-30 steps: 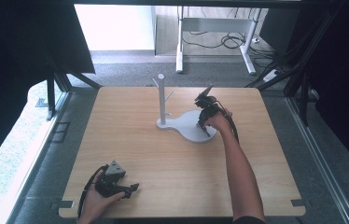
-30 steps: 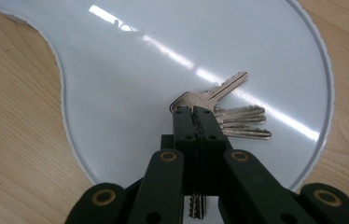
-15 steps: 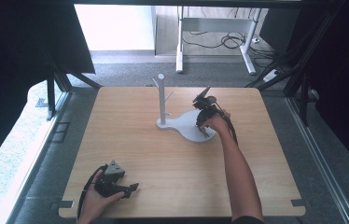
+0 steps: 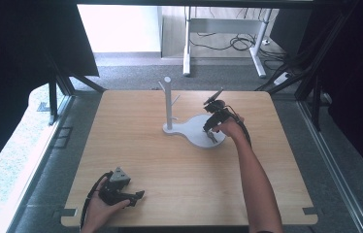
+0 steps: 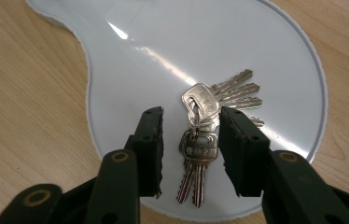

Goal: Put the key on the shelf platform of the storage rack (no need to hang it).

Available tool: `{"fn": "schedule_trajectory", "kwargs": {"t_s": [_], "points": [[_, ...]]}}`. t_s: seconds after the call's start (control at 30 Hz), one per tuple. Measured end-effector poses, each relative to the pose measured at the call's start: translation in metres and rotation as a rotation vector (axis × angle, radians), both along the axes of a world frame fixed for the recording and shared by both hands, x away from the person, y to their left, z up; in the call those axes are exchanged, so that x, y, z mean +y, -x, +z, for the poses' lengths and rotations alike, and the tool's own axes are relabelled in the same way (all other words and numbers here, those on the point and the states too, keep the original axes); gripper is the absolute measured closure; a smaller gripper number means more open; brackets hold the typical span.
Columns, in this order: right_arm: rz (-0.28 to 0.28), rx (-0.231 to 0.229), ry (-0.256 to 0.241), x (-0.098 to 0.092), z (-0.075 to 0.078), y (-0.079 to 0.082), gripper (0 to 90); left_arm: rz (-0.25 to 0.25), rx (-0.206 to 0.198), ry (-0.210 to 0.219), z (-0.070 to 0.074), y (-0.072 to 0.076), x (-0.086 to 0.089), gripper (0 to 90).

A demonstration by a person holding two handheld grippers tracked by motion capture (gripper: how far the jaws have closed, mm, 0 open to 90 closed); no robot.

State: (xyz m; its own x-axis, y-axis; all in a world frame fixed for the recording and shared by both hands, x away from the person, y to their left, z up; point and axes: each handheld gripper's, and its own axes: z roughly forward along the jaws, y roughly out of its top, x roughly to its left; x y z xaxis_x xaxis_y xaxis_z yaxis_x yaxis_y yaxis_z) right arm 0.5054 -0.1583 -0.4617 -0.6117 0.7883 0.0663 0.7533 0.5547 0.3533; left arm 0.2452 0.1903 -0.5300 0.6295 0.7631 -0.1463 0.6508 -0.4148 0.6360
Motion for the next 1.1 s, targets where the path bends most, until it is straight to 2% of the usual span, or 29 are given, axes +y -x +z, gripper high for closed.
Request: {"fn": "schedule_trajectory", "kwargs": {"t_s": [0.1, 0.17, 0.33, 0.5, 0.57, 0.63, 0.73, 0.8, 0.83, 0.87, 0.93, 0.97, 1.1], "points": [[0.024, -0.020, -0.020, 0.000, 0.004, 0.009, 55.6, -0.002, -0.001, -0.001, 0.000, 0.000, 0.000, 23.9], [0.049, -0.021, -0.015, 0.001, 0.007, 0.014, 54.2, -0.001, -0.002, -0.001, 0.000, 0.000, 0.000, 23.9], [0.054, -0.037, -0.017, 0.000, 0.012, 0.025, 54.2, -0.001, -0.003, -0.004, 0.000, 0.000, 0.000, 23.9], [0.075, -0.060, -0.043, -0.008, 0.019, 0.045, 53.8, 0.005, -0.006, -0.005, 0.001, 0.000, 0.001, 23.9], [0.077, -0.065, -0.046, -0.009, 0.020, 0.048, 53.7, 0.005, -0.006, -0.007, 0.001, 0.000, 0.001, 23.9], [0.090, -0.078, -0.062, -0.014, 0.025, 0.060, 53.2, 0.003, -0.006, -0.012, 0.000, 0.000, 0.001, 23.9], [0.097, -0.090, -0.079, -0.018, 0.027, 0.068, 53.3, 0.003, -0.006, -0.013, 0.000, -0.001, 0.001, 23.9], [0.109, -0.103, -0.093, -0.025, 0.030, 0.080, 52.6, 0.006, -0.004, -0.012, 0.000, -0.001, 0.001, 23.9], [0.109, -0.103, -0.093, -0.025, 0.030, 0.080, 52.6, 0.006, -0.005, -0.013, 0.000, -0.001, 0.001, 23.9], [0.123, -0.108, -0.097, -0.030, 0.031, 0.091, 52.3, 0.006, -0.007, -0.010, 0.001, 0.000, 0.002, 23.9], [0.129, -0.113, -0.101, -0.033, 0.030, 0.094, 52.3, 0.006, -0.008, -0.009, 0.001, 0.000, 0.002, 23.9], [0.132, -0.117, -0.109, -0.039, 0.030, 0.102, 51.9, 0.009, -0.010, -0.011, 0.002, 0.000, 0.002, 23.9], [0.135, -0.131, -0.145, -0.052, 0.024, 0.120, 51.9, 0.015, -0.009, -0.011, 0.001, -0.001, 0.004, 23.9]]}}
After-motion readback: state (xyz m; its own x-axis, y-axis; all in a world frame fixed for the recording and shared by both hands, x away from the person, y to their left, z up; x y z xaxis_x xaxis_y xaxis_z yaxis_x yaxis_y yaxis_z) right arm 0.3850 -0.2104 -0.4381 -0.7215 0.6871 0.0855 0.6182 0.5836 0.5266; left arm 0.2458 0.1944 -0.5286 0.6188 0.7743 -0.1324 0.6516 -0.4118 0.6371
